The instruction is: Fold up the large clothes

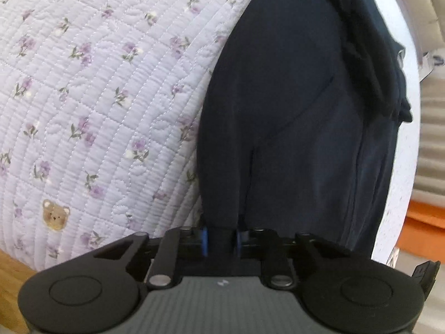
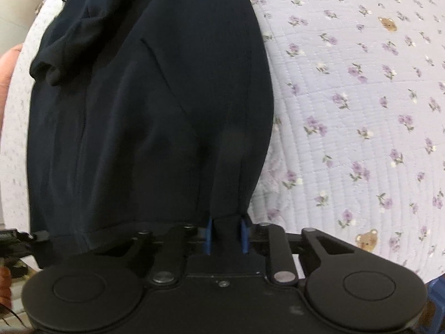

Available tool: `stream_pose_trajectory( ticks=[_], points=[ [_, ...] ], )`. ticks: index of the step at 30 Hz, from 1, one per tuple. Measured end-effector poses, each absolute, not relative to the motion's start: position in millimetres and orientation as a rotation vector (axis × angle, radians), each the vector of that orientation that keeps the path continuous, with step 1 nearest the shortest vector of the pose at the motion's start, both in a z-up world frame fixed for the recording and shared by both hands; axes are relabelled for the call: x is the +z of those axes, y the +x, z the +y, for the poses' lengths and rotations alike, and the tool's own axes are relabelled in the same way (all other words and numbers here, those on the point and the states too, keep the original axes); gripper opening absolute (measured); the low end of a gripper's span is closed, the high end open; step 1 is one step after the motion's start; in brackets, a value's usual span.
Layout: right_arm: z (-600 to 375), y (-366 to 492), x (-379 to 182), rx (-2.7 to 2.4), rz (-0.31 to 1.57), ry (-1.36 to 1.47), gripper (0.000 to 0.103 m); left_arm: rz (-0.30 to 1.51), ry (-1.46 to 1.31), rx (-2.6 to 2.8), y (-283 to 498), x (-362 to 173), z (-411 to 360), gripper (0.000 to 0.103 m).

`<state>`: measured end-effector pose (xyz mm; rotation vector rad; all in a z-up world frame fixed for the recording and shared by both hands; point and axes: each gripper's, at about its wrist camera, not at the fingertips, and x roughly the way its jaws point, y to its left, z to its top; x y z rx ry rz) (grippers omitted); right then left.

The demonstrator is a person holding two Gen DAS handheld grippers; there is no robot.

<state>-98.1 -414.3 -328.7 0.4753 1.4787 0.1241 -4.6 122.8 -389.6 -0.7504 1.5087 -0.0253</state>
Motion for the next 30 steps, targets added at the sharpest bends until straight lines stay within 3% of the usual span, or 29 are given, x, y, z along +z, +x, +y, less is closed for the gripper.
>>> stream_pose_trajectory(
  ticks=[6, 13, 14, 15, 20, 24, 30],
  points=[
    [-441.4, -83.8, -294.8, 0.173, 1.362, 0.667, 0.021, 1.319, -0.891, -0.045, 19.5, -338.5, 122.3, 0.014],
    [-472.1, 12.4, -241.5, 0.206, 1.164, 0.785, 0.022, 1.07, -0.795, -0.063, 131.8, -265.0, 106.3, 0.014],
    [-476.7, 30.3, -236.2, 0.184, 1.146, 0.786, 0.032, 1.019, -0.797, -0.045, 150.8, -258.4, 106.0, 0.017],
    [-477.5, 42.7, -232.9, 0.152, 1.138, 0.786, 0.039, 0.978, -0.797, -0.024, 164.1, -253.8, 106.1, 0.027],
    [-488.5, 75.3, -223.9, 0.12, 1.043, 0.727, 0.067, 0.827, -0.777, 0.056, 198.5, -242.9, 111.0, 0.059],
    [-473.4, 94.3, -227.4, 0.128, 1.06, 0.592, 0.068, 0.881, -0.621, 0.043, 210.5, -235.4, 118.6, 0.06],
    [-450.9, 117.8, -245.7, 0.149, 1.067, 0.353, 0.069, 0.961, -0.411, -0.015, 229.1, -271.0, 101.8, 0.06]
  ],
)
